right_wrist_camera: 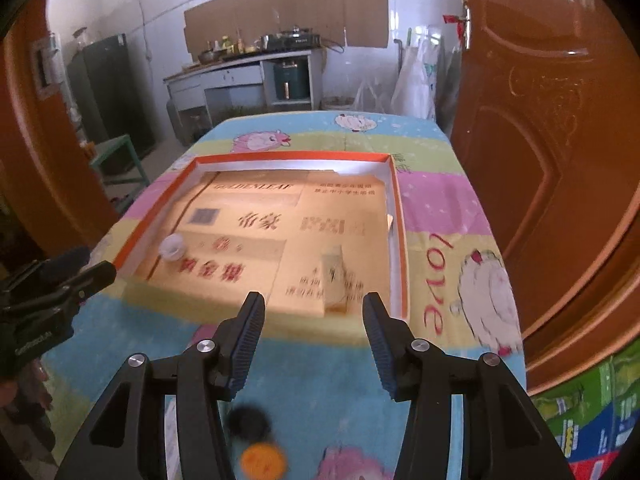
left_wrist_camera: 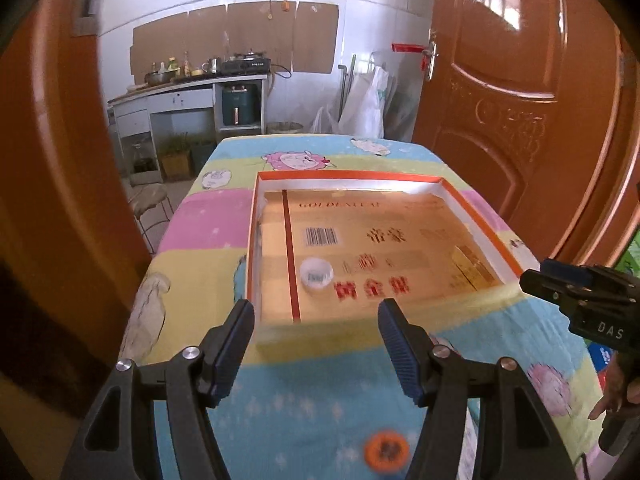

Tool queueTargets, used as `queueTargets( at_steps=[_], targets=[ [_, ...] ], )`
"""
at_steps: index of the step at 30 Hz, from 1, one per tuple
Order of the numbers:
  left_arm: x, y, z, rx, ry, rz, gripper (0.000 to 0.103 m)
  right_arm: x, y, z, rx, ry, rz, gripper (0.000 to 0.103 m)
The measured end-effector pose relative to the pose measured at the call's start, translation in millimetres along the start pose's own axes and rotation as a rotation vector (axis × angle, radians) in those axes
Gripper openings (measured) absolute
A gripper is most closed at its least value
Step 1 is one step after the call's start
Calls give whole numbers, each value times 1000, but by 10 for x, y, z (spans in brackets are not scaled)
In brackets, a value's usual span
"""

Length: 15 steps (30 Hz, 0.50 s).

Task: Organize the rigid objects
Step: 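Grasp the blue bottle cap with the left tool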

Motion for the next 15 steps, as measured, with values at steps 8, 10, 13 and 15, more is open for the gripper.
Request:
queueTargets(
  at_steps=[8,10,13,15],
  targets=[
    [367,493,-208,51,-25,32,64,399,600,138,23,4,-27,53],
    [445,601,-269,60,-27,30,64,493,722,176,31,15,-31,53],
    [555,752,-339,69,-34,24,64,623,905,244,47,38,-46,53],
    [618,823,-374,78,-36,23,64,704,992,252,42,31,-47,53]
  ],
)
Point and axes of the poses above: each gripper's, at about its wrist camera, not at the fingertips, and y roughly against the way its jaws point, z to its left, x to its underside, the point moved 1 cm from there along -y, roughly the way its jaws point, and after that the axes turned 12 degrees about -z, right-handed, at the moved point
